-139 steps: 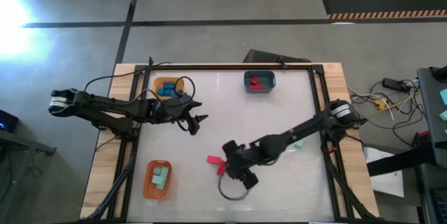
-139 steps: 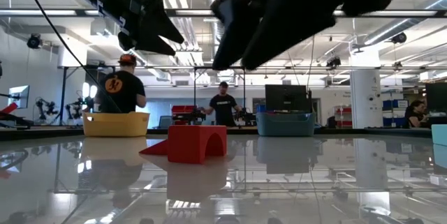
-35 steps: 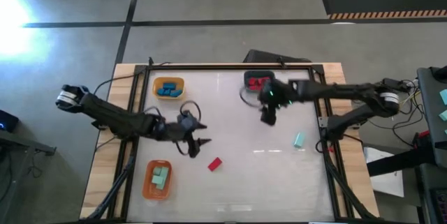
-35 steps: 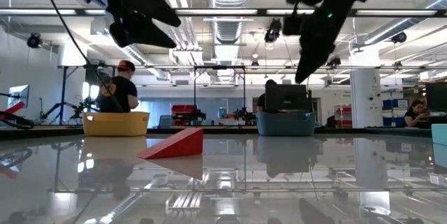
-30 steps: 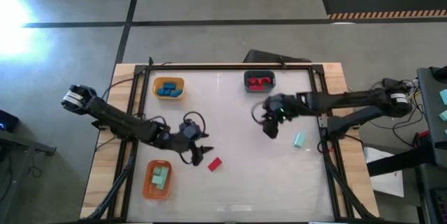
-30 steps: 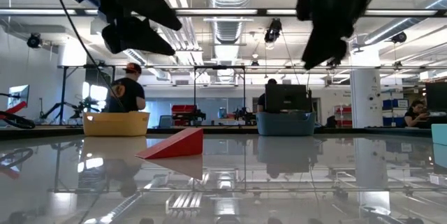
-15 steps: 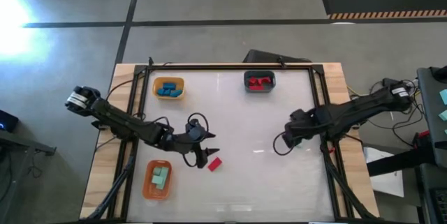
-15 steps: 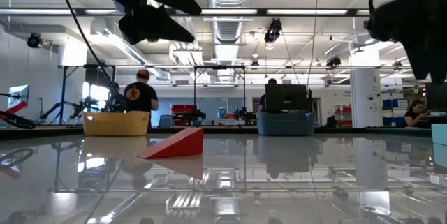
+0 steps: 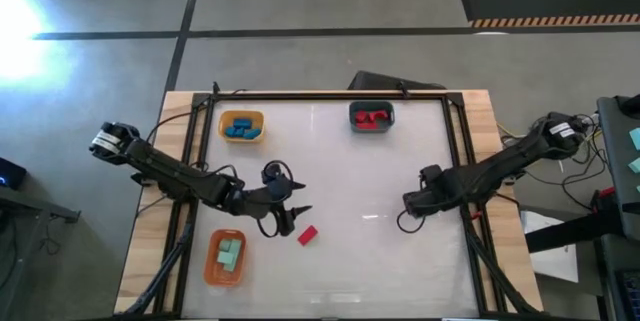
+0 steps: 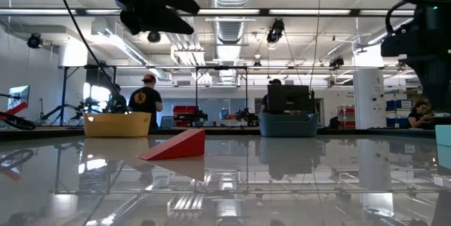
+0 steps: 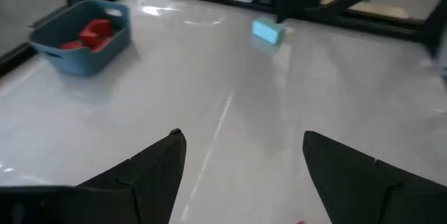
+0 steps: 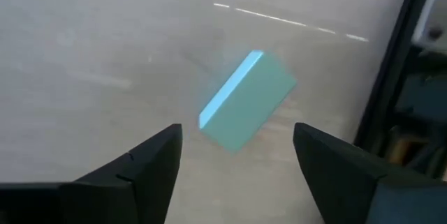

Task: Sort & place blocks by color
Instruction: Put the light blue block into the orange bin

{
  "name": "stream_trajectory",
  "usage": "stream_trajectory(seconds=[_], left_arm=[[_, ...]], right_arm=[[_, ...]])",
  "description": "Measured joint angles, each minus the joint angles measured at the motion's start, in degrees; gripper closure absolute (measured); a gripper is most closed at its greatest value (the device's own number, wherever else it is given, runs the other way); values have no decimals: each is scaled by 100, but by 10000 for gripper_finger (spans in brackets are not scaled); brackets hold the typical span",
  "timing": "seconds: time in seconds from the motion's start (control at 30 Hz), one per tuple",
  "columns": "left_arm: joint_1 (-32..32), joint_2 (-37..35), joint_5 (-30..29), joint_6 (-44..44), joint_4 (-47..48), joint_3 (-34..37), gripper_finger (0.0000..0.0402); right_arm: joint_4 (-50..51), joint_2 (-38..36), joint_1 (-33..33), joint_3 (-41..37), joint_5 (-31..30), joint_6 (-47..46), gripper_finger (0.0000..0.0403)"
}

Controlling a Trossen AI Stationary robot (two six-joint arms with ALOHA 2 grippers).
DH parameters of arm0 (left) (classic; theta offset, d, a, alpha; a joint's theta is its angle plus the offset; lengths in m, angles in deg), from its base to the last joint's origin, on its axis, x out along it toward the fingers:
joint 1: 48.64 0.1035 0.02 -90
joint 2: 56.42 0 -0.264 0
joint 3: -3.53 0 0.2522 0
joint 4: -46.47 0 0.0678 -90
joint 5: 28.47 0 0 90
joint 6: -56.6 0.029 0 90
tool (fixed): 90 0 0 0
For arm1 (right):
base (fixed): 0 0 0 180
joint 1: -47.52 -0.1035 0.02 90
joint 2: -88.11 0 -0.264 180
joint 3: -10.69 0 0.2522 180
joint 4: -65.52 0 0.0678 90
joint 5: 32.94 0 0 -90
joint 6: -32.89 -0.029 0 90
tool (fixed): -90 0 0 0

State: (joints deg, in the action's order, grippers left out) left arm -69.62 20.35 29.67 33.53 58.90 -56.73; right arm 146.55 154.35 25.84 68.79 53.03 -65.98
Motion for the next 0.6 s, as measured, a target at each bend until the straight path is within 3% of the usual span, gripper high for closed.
stream_trajectory(seconds=[0.27, 0.6], left_arm=[[2, 0, -154, 148, 62, 35, 130], [2, -4, -154, 361, 23, 20, 130]], right_arm=[[-90, 411, -464, -97, -3, -900, 137], [-650, 852, -494, -609, -194, -1038, 140]])
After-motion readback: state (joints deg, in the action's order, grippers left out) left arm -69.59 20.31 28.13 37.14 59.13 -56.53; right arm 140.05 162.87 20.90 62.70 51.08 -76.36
